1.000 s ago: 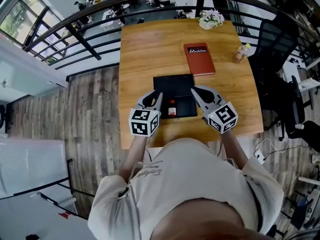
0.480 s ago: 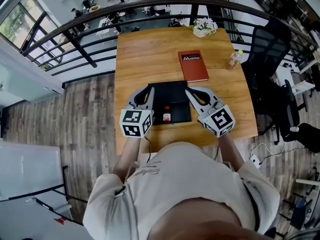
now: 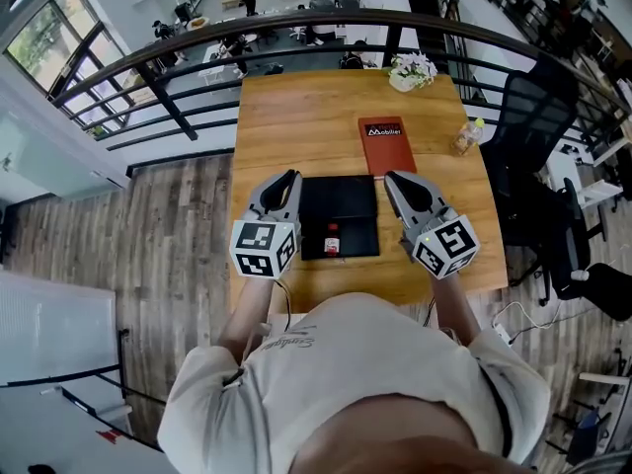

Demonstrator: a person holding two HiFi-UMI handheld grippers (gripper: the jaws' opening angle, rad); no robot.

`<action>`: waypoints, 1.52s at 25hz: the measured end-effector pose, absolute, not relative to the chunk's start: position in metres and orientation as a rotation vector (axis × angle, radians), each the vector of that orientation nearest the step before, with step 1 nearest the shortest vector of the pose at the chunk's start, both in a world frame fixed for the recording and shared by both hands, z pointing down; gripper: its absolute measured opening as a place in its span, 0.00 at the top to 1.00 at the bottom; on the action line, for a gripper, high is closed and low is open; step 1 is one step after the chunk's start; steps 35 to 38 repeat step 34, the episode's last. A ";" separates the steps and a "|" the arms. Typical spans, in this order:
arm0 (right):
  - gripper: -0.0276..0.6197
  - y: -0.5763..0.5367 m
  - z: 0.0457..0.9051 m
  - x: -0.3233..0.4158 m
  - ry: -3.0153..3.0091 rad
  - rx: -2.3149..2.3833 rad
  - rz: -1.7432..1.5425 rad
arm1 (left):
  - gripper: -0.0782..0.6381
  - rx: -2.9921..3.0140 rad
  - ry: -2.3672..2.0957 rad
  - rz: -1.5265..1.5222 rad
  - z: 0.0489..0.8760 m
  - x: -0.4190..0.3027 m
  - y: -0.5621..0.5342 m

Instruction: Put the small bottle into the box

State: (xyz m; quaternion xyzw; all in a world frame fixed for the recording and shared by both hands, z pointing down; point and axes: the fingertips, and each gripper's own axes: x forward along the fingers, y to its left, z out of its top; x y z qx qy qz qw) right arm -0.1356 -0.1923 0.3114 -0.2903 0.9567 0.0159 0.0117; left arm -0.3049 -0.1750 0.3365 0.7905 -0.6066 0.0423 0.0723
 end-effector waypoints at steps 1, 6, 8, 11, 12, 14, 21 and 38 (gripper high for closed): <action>0.96 -0.193 0.313 -0.135 2.980 -0.928 0.054 | 0.84 2.375 -1.827 0.122 0.335 -0.306 -0.176; 0.96 -0.190 0.314 -0.136 2.982 -0.965 0.088 | 0.84 2.382 -1.796 0.146 0.341 -0.301 -0.176; 0.96 -0.188 0.314 -0.135 2.980 -0.972 0.093 | 0.84 2.380 -1.771 0.148 0.347 -0.297 -0.174; 0.96 -0.188 0.316 -0.132 2.971 -0.998 0.073 | 0.84 2.368 -1.753 0.144 0.352 -0.296 -0.173; 0.97 -0.186 0.317 -0.132 2.973 -1.002 0.067 | 0.84 2.364 -1.748 0.142 0.354 -0.298 -0.172; 0.97 -0.182 0.321 -0.134 2.985 -1.002 0.060 | 0.84 2.359 -1.740 0.139 0.356 -0.301 -0.170; 0.97 -0.160 0.342 -0.147 3.008 -1.013 0.044 | 0.84 2.349 -1.677 0.147 0.381 -0.310 -0.158; 0.97 -0.136 0.366 -0.164 3.018 -1.066 -0.001 | 0.84 2.319 -1.615 0.099 0.411 -0.327 -0.136</action>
